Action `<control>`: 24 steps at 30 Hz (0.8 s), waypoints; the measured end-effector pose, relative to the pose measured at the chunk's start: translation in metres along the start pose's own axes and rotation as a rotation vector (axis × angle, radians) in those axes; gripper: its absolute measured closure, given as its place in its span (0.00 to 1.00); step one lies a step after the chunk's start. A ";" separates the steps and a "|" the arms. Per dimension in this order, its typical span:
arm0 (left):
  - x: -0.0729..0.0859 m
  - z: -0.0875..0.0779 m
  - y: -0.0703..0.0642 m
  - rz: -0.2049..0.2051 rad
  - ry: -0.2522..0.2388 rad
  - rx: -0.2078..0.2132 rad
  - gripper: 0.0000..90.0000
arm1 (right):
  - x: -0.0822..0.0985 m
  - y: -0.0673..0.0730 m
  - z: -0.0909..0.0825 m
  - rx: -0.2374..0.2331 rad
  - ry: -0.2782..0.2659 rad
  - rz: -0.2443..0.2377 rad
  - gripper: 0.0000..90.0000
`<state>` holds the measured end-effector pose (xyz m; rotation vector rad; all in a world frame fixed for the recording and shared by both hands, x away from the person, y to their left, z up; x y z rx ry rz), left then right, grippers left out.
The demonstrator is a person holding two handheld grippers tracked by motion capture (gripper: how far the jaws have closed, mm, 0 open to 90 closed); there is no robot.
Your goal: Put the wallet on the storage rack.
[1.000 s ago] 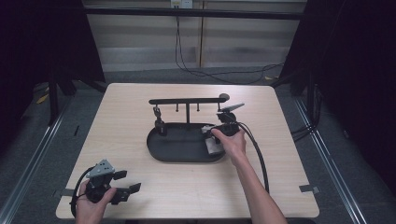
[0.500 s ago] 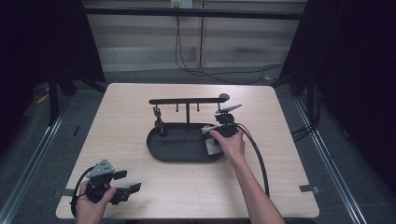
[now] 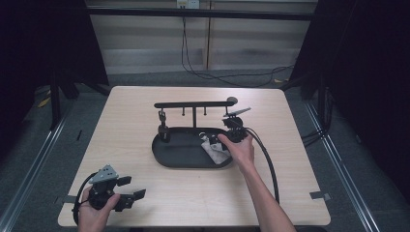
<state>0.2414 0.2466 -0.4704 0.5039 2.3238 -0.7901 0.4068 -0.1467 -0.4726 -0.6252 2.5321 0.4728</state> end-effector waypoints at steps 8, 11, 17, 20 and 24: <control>0.000 0.000 0.001 -0.006 -0.004 -0.006 0.24 | 0.001 0.000 -0.012 0.004 -0.070 -0.043 0.16; 0.001 -0.001 0.002 -0.014 -0.008 -0.009 0.24 | 0.005 0.002 -0.023 0.002 -0.116 -0.065 0.16; 0.000 -0.001 0.002 -0.014 -0.010 -0.008 0.24 | 0.015 -0.001 -0.037 0.027 -0.136 -0.096 0.15; 0.000 -0.002 0.004 -0.024 -0.010 -0.012 0.24 | 0.018 0.000 -0.046 0.036 -0.183 -0.109 0.15; -0.001 -0.004 0.005 -0.028 -0.016 -0.019 0.24 | 0.026 -0.002 -0.051 0.043 -0.190 -0.109 0.15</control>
Point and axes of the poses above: each handheld gripper's, and its own axes: z roughly forward along the jaws, x roughly out of its underside, y roughly to its left, the point moved 1 cm from there along z, roughly forward along the jaws, and after that the axes turned 14 degrees about -z, right-handed, at the moved point
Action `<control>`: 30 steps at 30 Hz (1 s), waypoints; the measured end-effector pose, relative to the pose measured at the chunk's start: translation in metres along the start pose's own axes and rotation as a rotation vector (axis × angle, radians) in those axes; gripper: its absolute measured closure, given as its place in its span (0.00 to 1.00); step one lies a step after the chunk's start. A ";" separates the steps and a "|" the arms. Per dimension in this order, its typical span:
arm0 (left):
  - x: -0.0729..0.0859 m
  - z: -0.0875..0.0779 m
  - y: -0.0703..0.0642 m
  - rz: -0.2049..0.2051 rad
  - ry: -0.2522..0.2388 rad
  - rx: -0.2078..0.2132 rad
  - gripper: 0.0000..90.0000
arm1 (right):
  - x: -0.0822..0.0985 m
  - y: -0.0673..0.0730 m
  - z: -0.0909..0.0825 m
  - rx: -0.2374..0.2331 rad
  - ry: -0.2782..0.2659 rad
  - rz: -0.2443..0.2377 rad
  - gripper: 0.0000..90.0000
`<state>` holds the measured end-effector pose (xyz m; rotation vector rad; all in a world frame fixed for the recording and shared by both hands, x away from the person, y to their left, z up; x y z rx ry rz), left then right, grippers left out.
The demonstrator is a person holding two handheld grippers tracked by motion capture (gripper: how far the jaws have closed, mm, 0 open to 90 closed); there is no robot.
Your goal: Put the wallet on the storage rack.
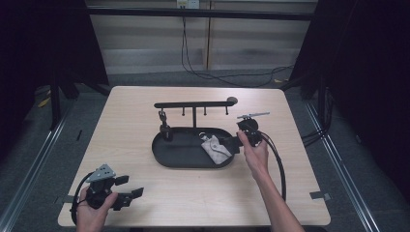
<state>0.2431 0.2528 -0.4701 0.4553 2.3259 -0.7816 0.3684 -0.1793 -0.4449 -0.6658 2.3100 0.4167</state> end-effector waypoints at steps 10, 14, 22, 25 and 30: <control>-0.001 -0.003 0.003 -0.008 -0.004 -0.009 0.24 | 0.016 0.003 -0.026 -0.014 -0.005 -0.060 0.16; -0.001 -0.004 0.004 -0.018 -0.009 -0.010 0.24 | 0.025 0.003 -0.038 -0.019 -0.040 -0.069 0.16; -0.002 -0.006 0.007 -0.044 -0.025 -0.015 0.23 | 0.046 0.002 -0.056 0.002 -0.036 -0.102 0.16; -0.001 -0.006 0.009 -0.053 -0.022 -0.022 0.23 | 0.055 -0.001 -0.066 0.011 -0.070 -0.094 0.16; -0.001 -0.005 0.008 -0.051 -0.024 -0.025 0.23 | 0.070 -0.004 -0.079 0.036 -0.101 -0.088 0.16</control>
Point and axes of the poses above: each handheld gripper's, and its own axes: z roughly forward along the jaws, x roughly out of its underside, y roughly to its left, the point moved 1 cm from there along z, roughly forward along the jaws, and after that the axes turned 14 degrees about -z, right-handed, at the moved point
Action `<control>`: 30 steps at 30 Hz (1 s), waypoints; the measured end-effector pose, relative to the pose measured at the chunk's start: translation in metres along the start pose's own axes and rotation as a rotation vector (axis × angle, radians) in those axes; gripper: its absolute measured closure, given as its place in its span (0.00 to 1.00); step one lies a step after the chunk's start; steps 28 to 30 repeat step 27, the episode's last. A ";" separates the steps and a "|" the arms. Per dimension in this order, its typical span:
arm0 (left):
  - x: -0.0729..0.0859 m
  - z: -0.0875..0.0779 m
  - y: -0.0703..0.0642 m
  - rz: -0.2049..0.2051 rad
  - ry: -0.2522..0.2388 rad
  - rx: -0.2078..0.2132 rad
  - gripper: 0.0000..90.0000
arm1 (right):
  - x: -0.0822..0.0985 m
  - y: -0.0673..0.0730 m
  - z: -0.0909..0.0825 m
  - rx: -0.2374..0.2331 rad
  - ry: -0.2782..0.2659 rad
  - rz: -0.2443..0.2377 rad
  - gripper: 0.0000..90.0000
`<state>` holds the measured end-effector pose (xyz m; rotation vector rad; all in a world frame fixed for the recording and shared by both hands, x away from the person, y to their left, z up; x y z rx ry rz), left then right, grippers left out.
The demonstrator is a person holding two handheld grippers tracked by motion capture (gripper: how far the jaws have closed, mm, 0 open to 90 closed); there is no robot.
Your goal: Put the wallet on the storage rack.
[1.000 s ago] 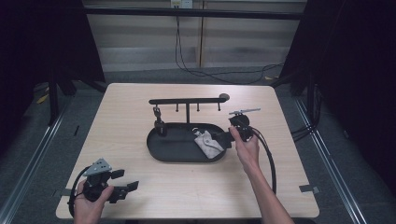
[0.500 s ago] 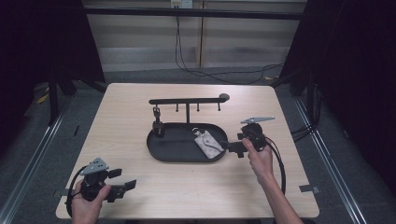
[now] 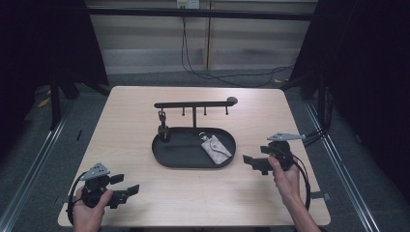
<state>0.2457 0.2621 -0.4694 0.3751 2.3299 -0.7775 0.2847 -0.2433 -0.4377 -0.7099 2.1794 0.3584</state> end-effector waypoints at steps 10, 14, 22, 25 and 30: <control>0.000 -0.002 0.002 -0.023 -0.009 -0.004 0.23 | 0.029 -0.001 -0.028 0.067 -0.042 0.014 0.16; 0.000 -0.001 0.000 -0.013 -0.005 -0.008 0.23 | 0.046 0.003 -0.031 0.068 -0.040 0.019 0.16; 0.000 -0.001 0.000 -0.011 -0.004 -0.006 0.23 | 0.076 0.000 -0.049 0.108 -0.041 0.044 0.16; 0.000 0.000 0.000 -0.007 0.003 -0.005 0.23 | 0.085 -0.007 -0.051 0.119 -0.050 0.082 0.16; -0.001 0.000 0.000 -0.005 0.006 -0.006 0.23 | 0.088 -0.010 -0.050 0.130 -0.046 0.092 0.16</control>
Point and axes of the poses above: each handheld gripper's, and its own axes: z roughly forward along the jaws, x roughly out of its underside, y roughly to its left, the point moved 1 cm from there along z, roughly forward along the jaws, and after that the axes turned 14 degrees about -z, right-handed, at the moved point
